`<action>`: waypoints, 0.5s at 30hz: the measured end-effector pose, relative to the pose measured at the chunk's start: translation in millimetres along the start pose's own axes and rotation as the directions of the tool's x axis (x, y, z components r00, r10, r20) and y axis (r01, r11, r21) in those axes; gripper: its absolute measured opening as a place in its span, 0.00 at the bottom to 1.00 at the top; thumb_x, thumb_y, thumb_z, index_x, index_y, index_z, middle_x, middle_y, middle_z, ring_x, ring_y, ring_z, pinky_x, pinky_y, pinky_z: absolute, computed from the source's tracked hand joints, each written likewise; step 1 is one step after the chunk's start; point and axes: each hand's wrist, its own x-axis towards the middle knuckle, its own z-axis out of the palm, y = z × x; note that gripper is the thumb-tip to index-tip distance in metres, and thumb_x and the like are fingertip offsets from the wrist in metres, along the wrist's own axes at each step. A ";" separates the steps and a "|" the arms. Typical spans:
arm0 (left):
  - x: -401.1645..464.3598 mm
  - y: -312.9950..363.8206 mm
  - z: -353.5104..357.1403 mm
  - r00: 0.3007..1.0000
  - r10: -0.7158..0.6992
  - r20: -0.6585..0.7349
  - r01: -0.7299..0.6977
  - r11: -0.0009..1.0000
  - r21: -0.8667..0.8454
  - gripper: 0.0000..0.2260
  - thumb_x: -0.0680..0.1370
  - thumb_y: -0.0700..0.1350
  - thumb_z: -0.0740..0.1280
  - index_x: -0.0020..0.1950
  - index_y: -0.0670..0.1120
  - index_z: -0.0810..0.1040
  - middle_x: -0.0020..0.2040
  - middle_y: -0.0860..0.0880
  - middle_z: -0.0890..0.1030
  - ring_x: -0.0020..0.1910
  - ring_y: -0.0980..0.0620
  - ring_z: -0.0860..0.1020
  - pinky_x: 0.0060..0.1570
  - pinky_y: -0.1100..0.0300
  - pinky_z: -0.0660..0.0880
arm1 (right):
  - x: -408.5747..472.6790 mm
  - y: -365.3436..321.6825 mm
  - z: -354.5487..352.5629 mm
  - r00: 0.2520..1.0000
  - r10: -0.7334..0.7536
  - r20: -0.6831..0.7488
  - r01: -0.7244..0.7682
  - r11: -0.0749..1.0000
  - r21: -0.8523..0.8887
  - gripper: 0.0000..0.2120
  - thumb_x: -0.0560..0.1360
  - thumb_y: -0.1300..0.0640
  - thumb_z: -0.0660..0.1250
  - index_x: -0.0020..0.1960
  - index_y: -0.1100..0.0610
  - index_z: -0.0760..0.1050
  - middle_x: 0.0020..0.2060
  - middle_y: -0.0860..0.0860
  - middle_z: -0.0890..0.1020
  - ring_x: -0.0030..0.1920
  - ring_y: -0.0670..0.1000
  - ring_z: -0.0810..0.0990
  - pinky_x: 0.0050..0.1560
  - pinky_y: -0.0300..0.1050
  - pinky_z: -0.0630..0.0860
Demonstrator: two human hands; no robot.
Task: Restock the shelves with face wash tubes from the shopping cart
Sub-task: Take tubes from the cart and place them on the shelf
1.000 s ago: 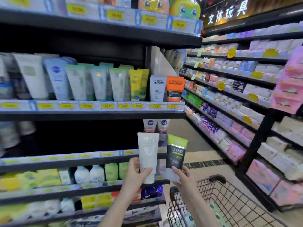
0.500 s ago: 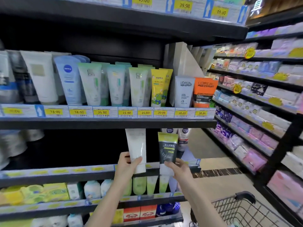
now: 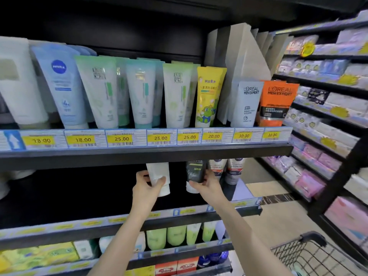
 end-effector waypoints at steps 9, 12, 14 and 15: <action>2.1 -10.3 -0.5 0.999 -0.026 -0.020 0.026 0.999 0.020 0.24 0.75 0.47 0.69 0.65 0.39 0.65 0.57 0.41 0.76 0.54 0.44 0.76 0.47 0.58 0.71 | 20.9 2.7 13.9 0.997 -0.054 -0.051 0.044 0.981 -0.188 0.22 0.73 0.67 0.68 0.64 0.61 0.63 0.59 0.56 0.77 0.49 0.54 0.81 0.57 0.43 0.73; 1.5 -9.8 -1.7 0.999 -0.036 -0.033 0.037 0.999 0.018 0.23 0.75 0.47 0.69 0.64 0.39 0.65 0.55 0.43 0.76 0.50 0.47 0.75 0.46 0.59 0.70 | 25.4 5.3 18.6 0.997 -0.057 -0.055 0.041 0.965 -0.260 0.22 0.74 0.65 0.68 0.64 0.63 0.63 0.57 0.56 0.78 0.48 0.55 0.82 0.49 0.36 0.70; 1.2 -10.1 -2.1 0.999 -0.038 -0.034 0.039 0.999 0.027 0.23 0.75 0.47 0.69 0.64 0.39 0.65 0.55 0.43 0.76 0.50 0.47 0.76 0.46 0.58 0.71 | 27.7 7.9 19.6 0.997 -0.053 -0.064 0.034 0.960 -0.277 0.21 0.74 0.65 0.68 0.63 0.63 0.63 0.57 0.56 0.78 0.50 0.55 0.81 0.47 0.34 0.68; 1.3 -10.7 -1.9 0.999 -0.039 -0.031 0.041 0.998 0.037 0.23 0.75 0.47 0.69 0.64 0.39 0.65 0.55 0.43 0.76 0.51 0.45 0.77 0.47 0.57 0.72 | 28.7 9.7 19.5 0.997 -0.046 -0.068 0.025 0.960 -0.277 0.20 0.74 0.65 0.68 0.62 0.63 0.64 0.57 0.57 0.78 0.52 0.56 0.81 0.47 0.33 0.67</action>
